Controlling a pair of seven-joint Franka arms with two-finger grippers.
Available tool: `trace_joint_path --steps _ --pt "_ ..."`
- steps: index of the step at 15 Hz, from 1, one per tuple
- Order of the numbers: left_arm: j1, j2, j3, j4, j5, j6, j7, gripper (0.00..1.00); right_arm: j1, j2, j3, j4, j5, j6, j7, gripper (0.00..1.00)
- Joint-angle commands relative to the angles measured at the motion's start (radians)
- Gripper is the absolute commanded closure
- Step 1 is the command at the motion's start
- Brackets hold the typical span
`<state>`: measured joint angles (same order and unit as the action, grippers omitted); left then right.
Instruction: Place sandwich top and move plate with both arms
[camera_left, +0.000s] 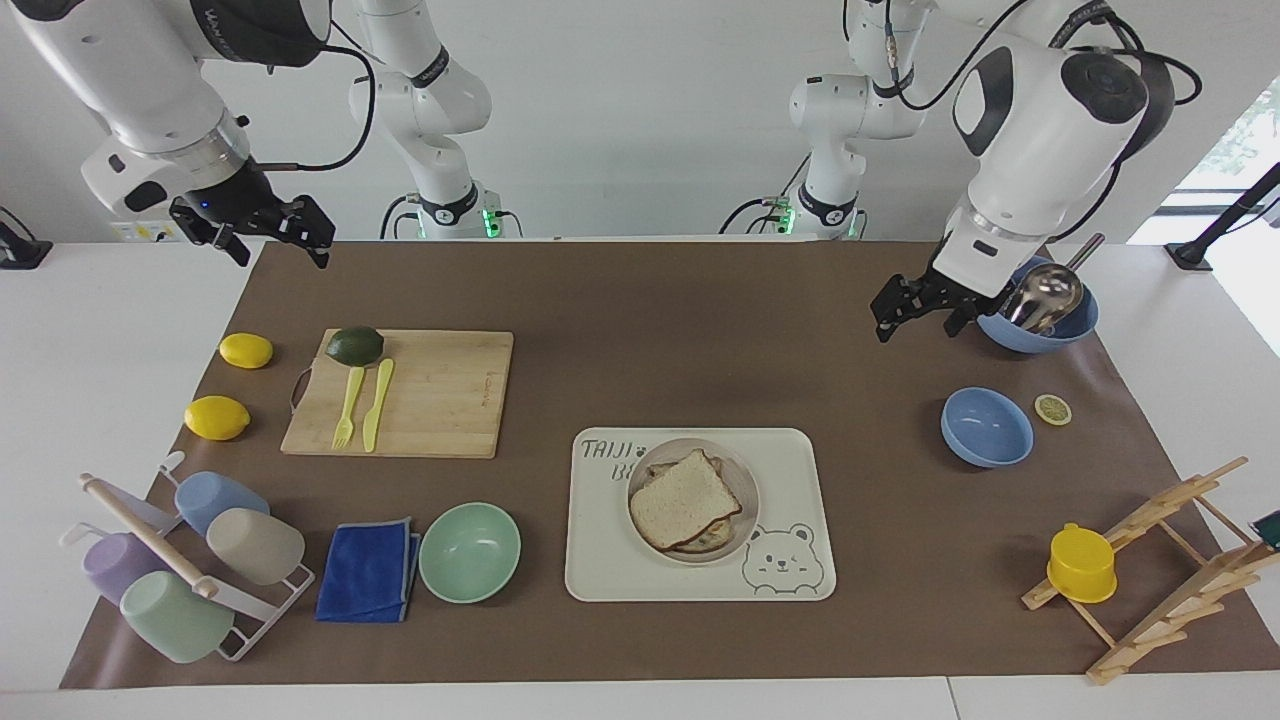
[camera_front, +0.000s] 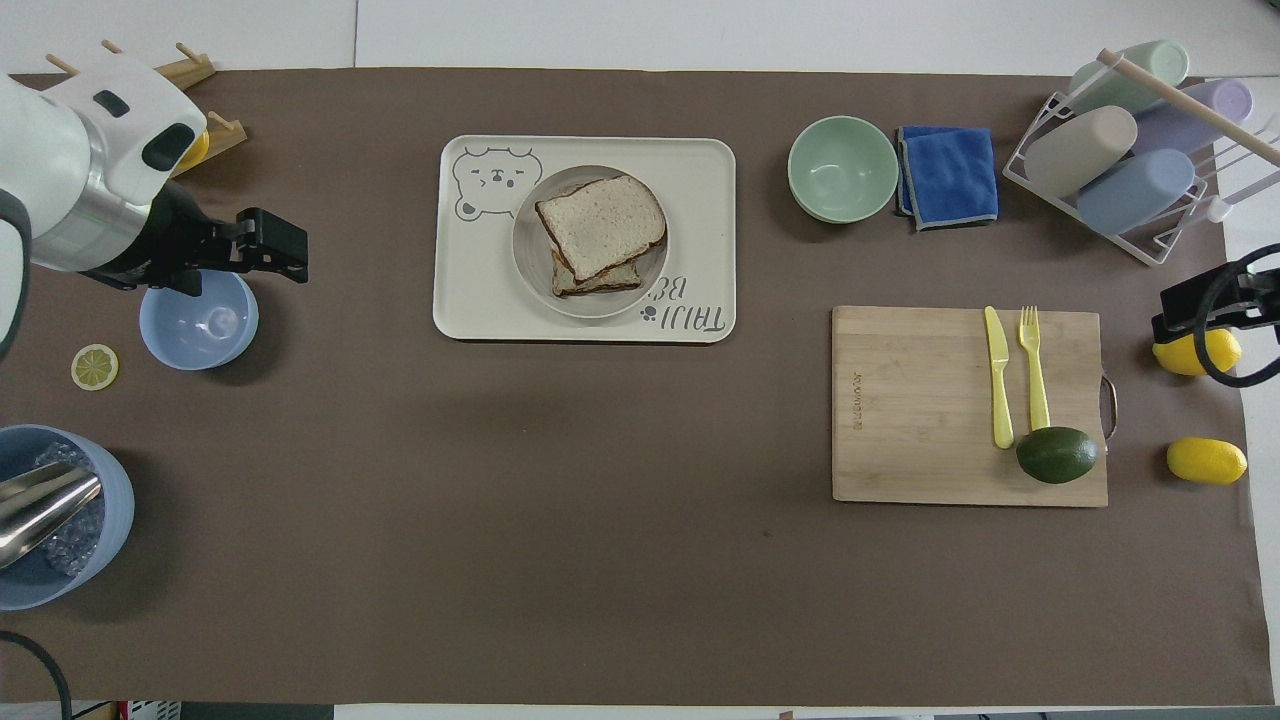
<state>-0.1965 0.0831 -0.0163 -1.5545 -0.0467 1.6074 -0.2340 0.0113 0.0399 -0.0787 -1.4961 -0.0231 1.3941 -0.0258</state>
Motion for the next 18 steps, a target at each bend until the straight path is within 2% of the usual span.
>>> trace_joint_path --steps 1,6,12,16,18 --pt "0.003 -0.095 -0.004 -0.039 0.031 -0.095 0.008 0.00 0.001 0.006 0.002 0.010 0.005 0.009 0.014 0.00" --pt "0.060 -0.197 -0.039 -0.098 0.037 -0.202 0.013 0.00 0.001 0.006 0.002 0.010 0.006 0.009 0.015 0.00" --pt "0.175 -0.192 -0.132 -0.102 0.034 -0.146 0.065 0.00 0.001 0.006 0.003 0.010 0.017 0.013 0.015 0.00" --pt "0.143 -0.163 -0.117 -0.043 0.022 -0.178 0.061 0.00 0.003 0.006 0.005 0.010 0.022 0.009 0.015 0.00" --pt "0.102 -0.160 -0.078 -0.032 0.024 -0.211 0.061 0.00 0.001 0.006 0.005 0.010 0.025 0.006 0.018 0.00"
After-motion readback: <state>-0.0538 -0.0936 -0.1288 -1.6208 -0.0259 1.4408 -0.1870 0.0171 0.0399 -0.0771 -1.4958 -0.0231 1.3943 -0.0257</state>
